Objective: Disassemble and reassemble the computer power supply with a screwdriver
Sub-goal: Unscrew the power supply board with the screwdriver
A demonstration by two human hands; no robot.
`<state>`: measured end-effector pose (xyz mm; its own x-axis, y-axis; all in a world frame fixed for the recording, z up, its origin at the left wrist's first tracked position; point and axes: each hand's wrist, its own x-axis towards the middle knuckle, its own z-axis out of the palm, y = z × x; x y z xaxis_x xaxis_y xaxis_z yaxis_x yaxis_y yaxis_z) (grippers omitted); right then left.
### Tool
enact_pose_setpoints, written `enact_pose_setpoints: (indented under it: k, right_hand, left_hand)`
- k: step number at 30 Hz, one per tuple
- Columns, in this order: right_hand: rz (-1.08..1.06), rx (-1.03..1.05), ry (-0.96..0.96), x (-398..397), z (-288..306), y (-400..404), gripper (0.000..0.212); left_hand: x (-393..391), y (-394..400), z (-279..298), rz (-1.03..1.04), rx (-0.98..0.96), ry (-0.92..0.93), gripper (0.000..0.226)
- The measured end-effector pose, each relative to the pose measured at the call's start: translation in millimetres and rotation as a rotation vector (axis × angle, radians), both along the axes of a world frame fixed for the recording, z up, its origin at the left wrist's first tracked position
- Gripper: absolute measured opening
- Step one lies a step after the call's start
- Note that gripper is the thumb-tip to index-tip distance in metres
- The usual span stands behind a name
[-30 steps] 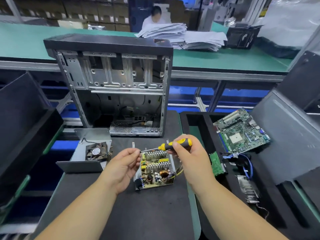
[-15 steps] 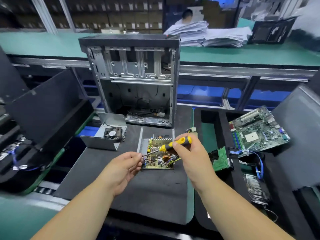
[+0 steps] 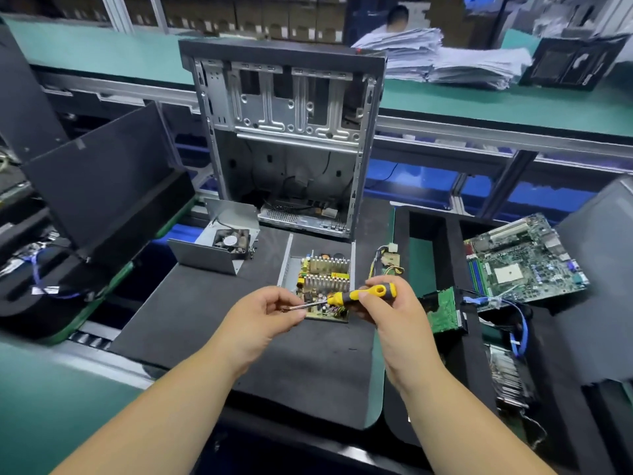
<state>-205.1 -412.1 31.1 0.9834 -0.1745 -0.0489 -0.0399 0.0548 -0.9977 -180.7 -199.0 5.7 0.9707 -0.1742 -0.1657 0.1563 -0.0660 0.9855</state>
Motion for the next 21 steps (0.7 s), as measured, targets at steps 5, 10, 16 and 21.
enact_pose_setpoints:
  k: [5, 10, 16, 21]
  right_hand:
    - [-0.097, -0.091, 0.037, -2, -7, -4, 0.017]
    - [-0.139, -0.160, 0.019, 1, -10, -12, 0.026]
    - [-0.128, -0.350, -0.023, 17, -18, -7, 0.022]
    - [-0.026, -0.542, -0.049, 34, -18, 10, 0.023]
  left_hand:
    - [2, 10, -26, 0.097, 0.142, -0.032, 0.046]
    - [17, 28, -64, 0.185, 0.519, -0.133, 0.056]
    - [50, 24, -87, 0.040, 0.792, -0.223, 0.083]
    - [62, 19, -98, -0.003, 0.824, -0.381, 0.070]
